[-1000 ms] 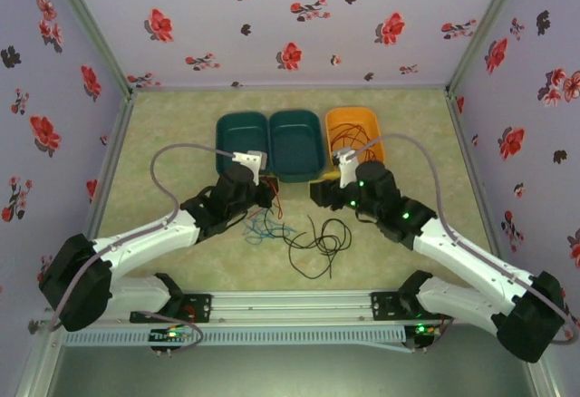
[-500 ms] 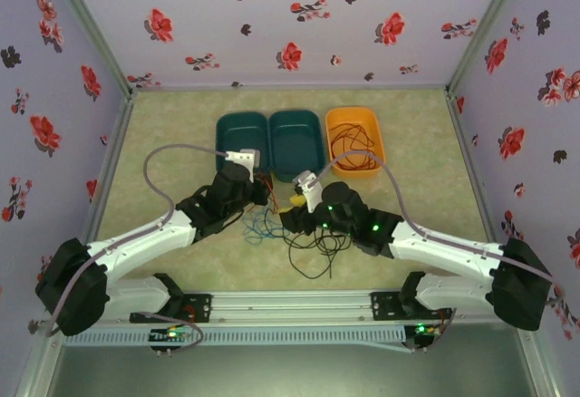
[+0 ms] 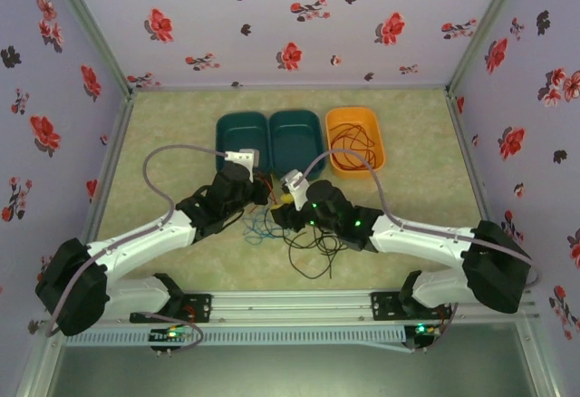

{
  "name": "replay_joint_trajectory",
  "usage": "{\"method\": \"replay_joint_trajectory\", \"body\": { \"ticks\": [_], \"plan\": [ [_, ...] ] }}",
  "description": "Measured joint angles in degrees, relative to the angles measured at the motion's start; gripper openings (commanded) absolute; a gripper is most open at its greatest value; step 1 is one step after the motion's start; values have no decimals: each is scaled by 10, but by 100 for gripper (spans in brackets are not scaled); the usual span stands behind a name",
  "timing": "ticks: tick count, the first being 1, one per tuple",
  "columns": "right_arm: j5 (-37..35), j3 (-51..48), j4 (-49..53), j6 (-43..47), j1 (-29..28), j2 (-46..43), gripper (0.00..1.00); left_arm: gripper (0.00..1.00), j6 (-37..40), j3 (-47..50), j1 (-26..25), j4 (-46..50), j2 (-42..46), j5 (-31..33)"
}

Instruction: Untangle the cables

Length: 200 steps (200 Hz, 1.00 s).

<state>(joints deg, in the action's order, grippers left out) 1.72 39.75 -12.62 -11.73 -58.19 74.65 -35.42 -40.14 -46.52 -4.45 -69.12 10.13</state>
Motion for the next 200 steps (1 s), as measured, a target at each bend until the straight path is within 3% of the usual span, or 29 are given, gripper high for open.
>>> {"method": "replay_joint_trajectory", "body": {
  "ticks": [37,68,91,134,149,200],
  "plan": [
    [-3,3,-10,6,-1,8,0,16,0,0,0,0,1,0],
    [-12,3,-13,7,-1,2,0,22,2,0,0,-1,1,0],
    [-34,4,-9,5,-1,-17,0,32,18,0,0,2,3,-3],
    [-94,30,34,-14,3,-60,0,85,58,17,0,8,48,-24],
    [-108,49,58,-23,11,-69,0,99,78,29,0,6,75,-33],
    [-121,116,138,-54,68,-82,0,100,106,71,0,-27,155,-47]
  ]
}}
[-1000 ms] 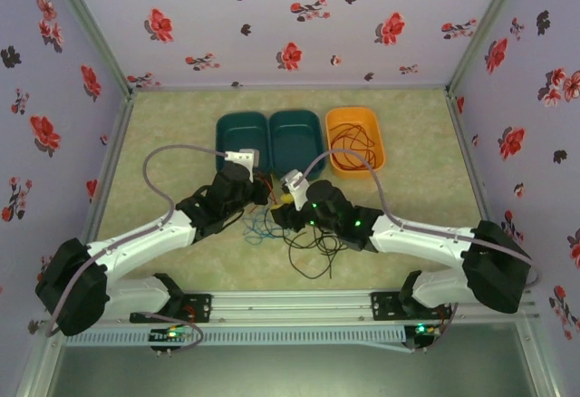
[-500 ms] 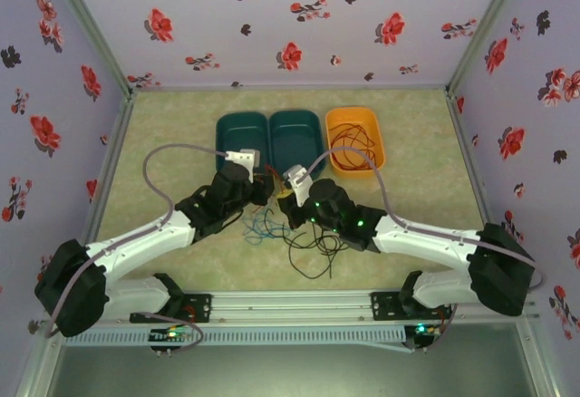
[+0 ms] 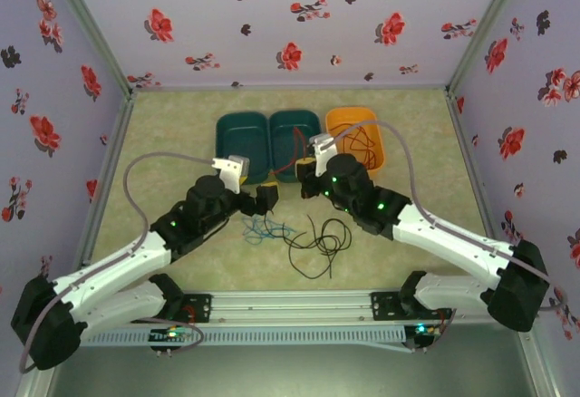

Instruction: Untangle the cables

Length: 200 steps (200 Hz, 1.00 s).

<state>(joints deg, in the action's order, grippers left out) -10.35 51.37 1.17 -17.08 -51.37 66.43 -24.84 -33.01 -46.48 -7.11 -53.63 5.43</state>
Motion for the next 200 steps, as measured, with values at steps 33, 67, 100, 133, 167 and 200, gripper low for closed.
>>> {"method": "replay_joint_trajectory", "body": {
  "ticks": [33,67,100,133,167,200],
  "plan": [
    [-6,44,52,-10,35,0,0,100,0,11,0,-19,7,2],
    [-23,81,82,-10,77,3,0,100,-1,21,0,-31,-1,6],
    [-26,100,85,-28,143,24,0,100,-3,24,0,-37,-12,6],
    [-16,113,81,-54,209,62,0,100,-3,24,0,-41,-16,10],
    [-3,125,59,-72,249,116,0,100,-3,24,0,-41,-17,10],
    [7,138,30,-90,279,171,0,100,-5,24,0,-41,-25,12]
  ]
}}
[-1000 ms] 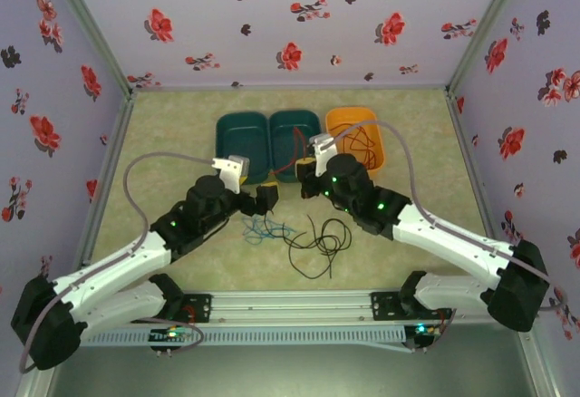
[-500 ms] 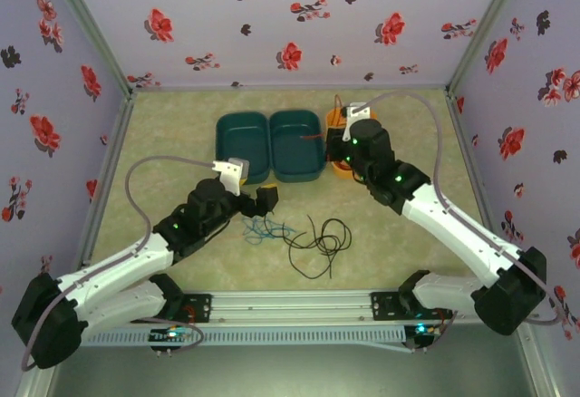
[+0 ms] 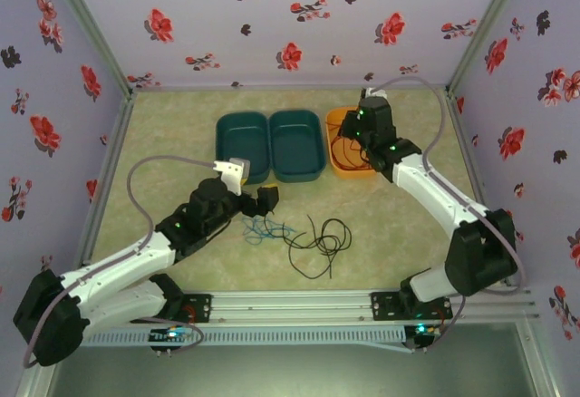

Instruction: Untangle the cables

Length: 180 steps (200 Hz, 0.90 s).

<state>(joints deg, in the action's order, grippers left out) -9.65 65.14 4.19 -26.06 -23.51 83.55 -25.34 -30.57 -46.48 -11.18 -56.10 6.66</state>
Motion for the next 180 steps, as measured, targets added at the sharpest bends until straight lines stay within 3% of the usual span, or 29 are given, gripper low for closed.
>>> {"method": "replay_joint_trajectory", "body": {
  "ticks": [69,180],
  "plan": [
    [22,0,-49,-67,52,80,0,100,-4,0,0,0,-25,2],
    [33,-46,-19,-151,59,113,0,100,-11,0,0,0,-32,2]
  ]
}}
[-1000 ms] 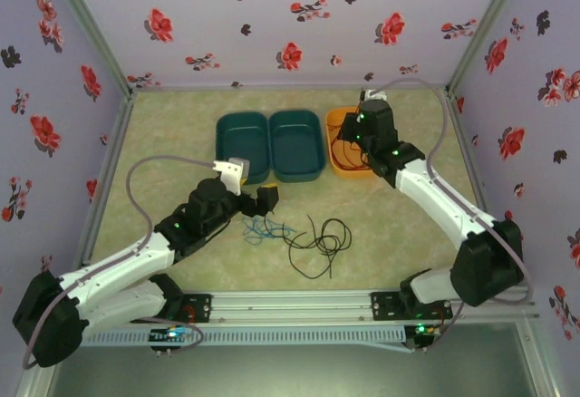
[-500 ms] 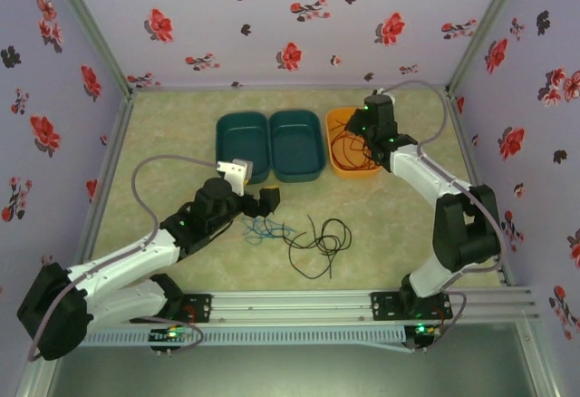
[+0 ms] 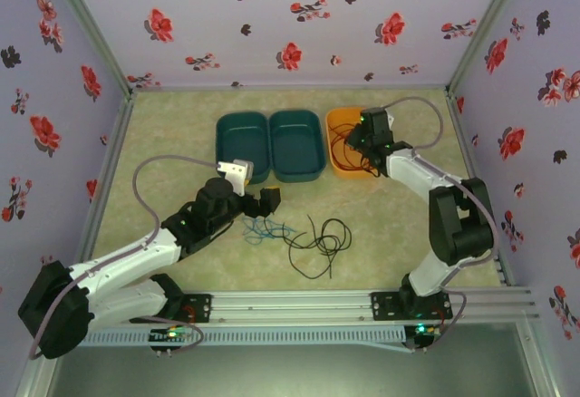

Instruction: Untangle the cables

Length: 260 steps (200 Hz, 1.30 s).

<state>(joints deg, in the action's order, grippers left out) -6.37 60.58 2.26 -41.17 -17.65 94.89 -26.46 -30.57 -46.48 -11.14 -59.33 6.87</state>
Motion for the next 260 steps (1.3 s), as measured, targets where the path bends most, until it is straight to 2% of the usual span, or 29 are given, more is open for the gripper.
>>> {"method": "replay_joint_trajectory", "body": {
  "ticks": [62,82,132,196,241,260],
  "plan": [
    [0,-3,41,-9,0,41,1,100,-2,0,0,0,0,0],
    [0,-2,58,-9,0,49,7,100,-2,0,0,0,0,0],
    [4,-3,71,-7,0,44,32,100,-2,0,0,0,0,0],
    [-9,-3,108,27,0,-45,44,100,-21,-2,3,5,-17,0],
    [-38,-9,148,62,-9,-116,49,100,-41,-44,6,70,-48,0],
    [-64,-23,174,72,-36,-157,51,100,-48,-65,6,109,-65,0]
  ]
}}
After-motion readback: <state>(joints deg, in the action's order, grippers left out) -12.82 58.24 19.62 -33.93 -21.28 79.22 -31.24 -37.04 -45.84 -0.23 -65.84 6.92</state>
